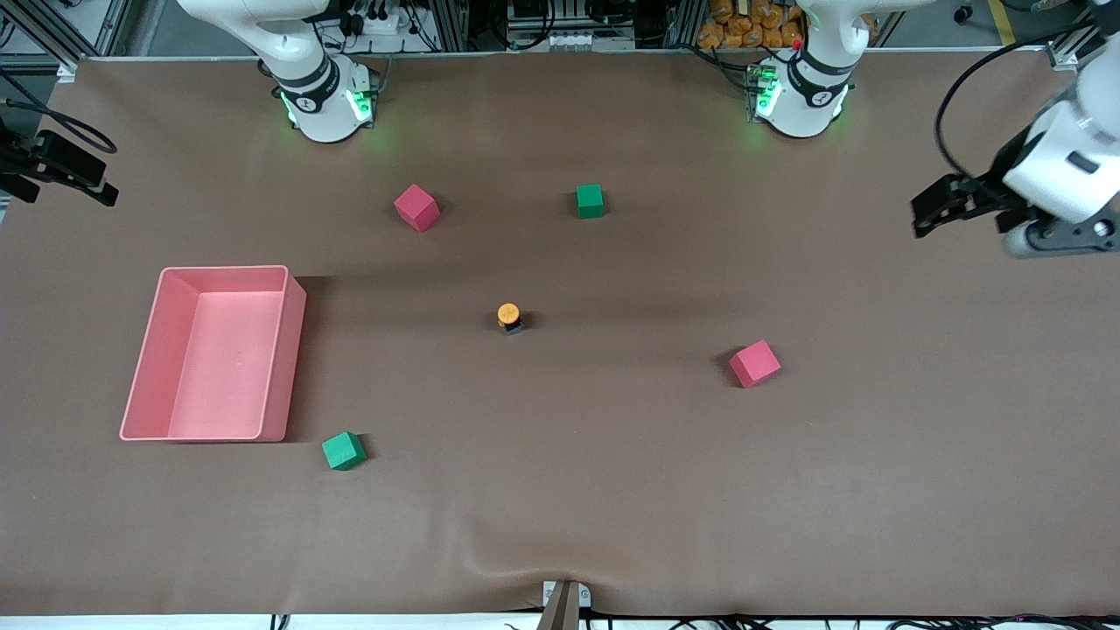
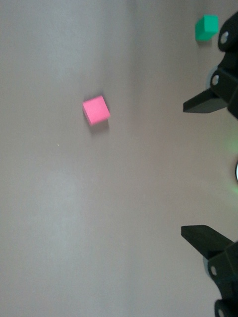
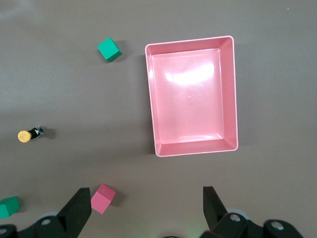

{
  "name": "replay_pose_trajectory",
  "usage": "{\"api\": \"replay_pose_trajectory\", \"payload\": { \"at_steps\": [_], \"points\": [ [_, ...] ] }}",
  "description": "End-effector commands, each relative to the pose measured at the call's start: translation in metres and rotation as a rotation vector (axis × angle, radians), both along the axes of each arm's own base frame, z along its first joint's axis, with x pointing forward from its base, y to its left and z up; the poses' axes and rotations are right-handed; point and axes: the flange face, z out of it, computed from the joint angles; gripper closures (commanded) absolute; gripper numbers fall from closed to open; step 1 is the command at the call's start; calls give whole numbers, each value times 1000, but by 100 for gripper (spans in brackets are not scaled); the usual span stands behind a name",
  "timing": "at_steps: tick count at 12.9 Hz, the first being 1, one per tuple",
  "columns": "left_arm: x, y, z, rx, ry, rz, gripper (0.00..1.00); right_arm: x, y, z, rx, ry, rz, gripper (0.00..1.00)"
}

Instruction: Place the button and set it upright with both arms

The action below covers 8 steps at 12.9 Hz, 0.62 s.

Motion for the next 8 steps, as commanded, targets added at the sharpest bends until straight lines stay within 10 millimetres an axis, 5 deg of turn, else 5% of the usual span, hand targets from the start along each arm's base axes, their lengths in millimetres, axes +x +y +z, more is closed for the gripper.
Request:
{"api": "replay_pose_trajectory", "payload": {
  "at_steps": [1, 3, 8],
  "points": [
    [-27, 37, 3, -39, 10, -14, 0, -6, 1, 5, -2, -1, 15, 0],
    [-33, 50, 8, -59, 6, -12, 0, -6, 0, 5, -2, -1, 12, 0],
    [-32, 46, 19, -33, -15, -17, 0, -6, 0, 5, -2, -1, 12, 0]
  ]
}}
